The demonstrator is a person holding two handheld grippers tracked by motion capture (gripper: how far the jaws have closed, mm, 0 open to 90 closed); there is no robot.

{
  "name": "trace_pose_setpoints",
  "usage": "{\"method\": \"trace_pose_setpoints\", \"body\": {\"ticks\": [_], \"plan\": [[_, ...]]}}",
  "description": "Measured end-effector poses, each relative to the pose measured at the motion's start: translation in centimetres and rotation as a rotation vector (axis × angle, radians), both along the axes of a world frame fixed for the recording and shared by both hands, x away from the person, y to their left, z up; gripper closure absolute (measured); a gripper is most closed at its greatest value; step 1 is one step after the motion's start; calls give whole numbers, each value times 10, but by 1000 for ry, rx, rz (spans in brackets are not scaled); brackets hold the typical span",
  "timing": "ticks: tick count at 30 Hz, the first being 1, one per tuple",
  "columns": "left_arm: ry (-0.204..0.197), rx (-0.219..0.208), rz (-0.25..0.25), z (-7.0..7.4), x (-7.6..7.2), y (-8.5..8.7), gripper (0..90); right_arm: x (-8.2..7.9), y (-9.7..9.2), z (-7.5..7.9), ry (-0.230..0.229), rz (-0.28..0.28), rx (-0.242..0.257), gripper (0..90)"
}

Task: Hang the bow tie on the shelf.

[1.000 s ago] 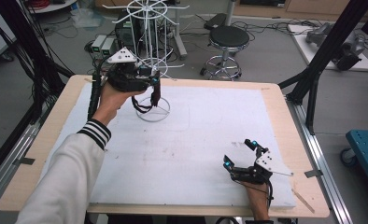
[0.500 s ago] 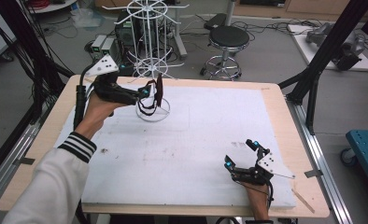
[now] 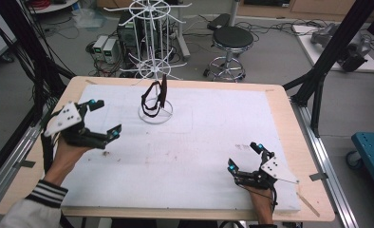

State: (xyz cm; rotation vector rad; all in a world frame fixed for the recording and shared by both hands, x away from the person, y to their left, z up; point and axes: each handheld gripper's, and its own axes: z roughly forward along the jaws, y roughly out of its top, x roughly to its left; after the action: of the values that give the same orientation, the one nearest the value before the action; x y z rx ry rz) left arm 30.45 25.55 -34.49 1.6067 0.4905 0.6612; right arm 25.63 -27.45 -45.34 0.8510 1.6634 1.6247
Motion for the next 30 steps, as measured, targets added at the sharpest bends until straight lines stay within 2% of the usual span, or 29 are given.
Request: {"method": "trace_pose_setpoints", "body": {"ticks": [5, 7, 11, 16, 20, 24, 26, 30], "plan": [[7, -9, 31, -29, -20, 18, 17, -1, 1, 0, -7, -5, -13, 6], [3, -31, 41, -39, -26, 24, 17, 0, 0, 0, -8, -4, -12, 6], [11, -64, 60, -60, -31, 35, 17, 0, 0, 0, -4, -4, -3, 6], [28, -81, 82, -84, -35, 41, 17, -1, 0, 0, -10, -5, -11, 6], [24, -92, 99, -96, -37, 43, 17, -1, 0, 0, -9, -5, -11, 6], [43, -93, 108, -106, -38, 46, 17, -1, 0, 0, -8, -4, -13, 6], [24, -122, 107, -107, -39, 48, 17, -1, 0, 0, -8, -4, -8, 6], [38, -165, 124, -109, -39, 51, 17, 0, 0, 0, -10, -5, -2, 6]]}}
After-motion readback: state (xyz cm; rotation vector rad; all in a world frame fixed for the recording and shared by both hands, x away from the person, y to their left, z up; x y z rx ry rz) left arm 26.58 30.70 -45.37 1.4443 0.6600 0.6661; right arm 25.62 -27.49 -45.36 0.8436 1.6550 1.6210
